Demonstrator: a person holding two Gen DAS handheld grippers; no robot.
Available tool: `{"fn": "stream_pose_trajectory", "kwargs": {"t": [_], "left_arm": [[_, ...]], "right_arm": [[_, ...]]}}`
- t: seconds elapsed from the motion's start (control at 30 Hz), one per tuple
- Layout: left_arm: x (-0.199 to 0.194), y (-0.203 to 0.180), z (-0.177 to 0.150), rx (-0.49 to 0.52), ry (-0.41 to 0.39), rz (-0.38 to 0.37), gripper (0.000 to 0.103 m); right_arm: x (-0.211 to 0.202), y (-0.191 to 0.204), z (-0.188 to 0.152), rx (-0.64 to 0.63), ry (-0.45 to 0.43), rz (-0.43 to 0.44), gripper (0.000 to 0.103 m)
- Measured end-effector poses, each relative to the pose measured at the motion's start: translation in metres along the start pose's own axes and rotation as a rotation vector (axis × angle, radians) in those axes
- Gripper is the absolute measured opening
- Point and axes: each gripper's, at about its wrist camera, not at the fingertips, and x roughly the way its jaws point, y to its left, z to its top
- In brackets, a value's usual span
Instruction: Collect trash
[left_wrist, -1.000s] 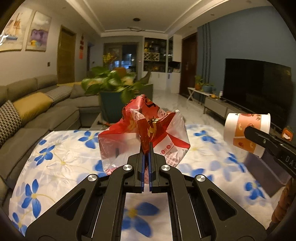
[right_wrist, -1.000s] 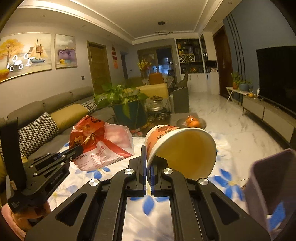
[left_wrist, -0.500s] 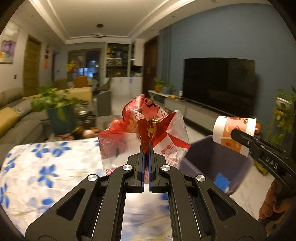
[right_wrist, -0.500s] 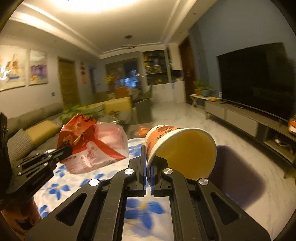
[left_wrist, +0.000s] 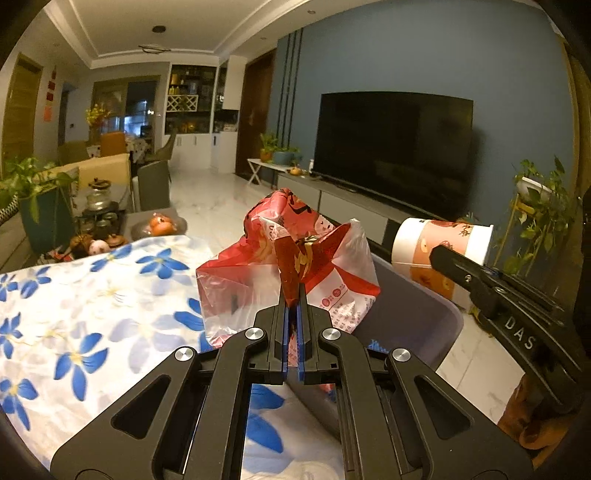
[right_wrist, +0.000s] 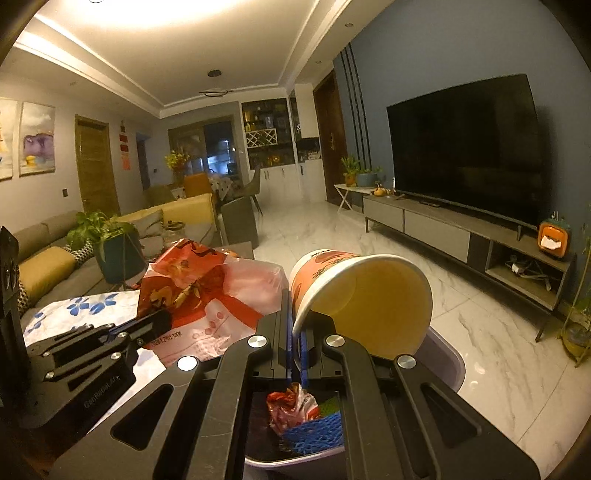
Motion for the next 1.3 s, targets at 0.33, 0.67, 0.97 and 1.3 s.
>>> {"fn": "stream_pose_trajectory", "kwargs": {"t": [0.33,0.67,0.97,1.3], "left_arm": [[0.028,0.001,-0.009,-0.034,0.024,-0.082,0.008],[0.020,0.019,-0.008,-0.073,-0.011,-0.065,0.058],[-0.037,0.033,-0.022,-0.059,-0.064,0.115,0.086],[-0.113,0.049,-0.051,-0.081,-0.079,0.274,0.095]], "right_arm": [[0.011,-0.008,-0.012,0.001,0.031,-0.004,0.009],[0.009,-0.015,-0.015,0.028,0.036,-0.016,0.050],[-0.025,0.011,-0.021,-0.014,0.010,-0.042,0.075],[-0.074,0.050,-0.041,-0.049,0.002,-0.069,0.088]]}}
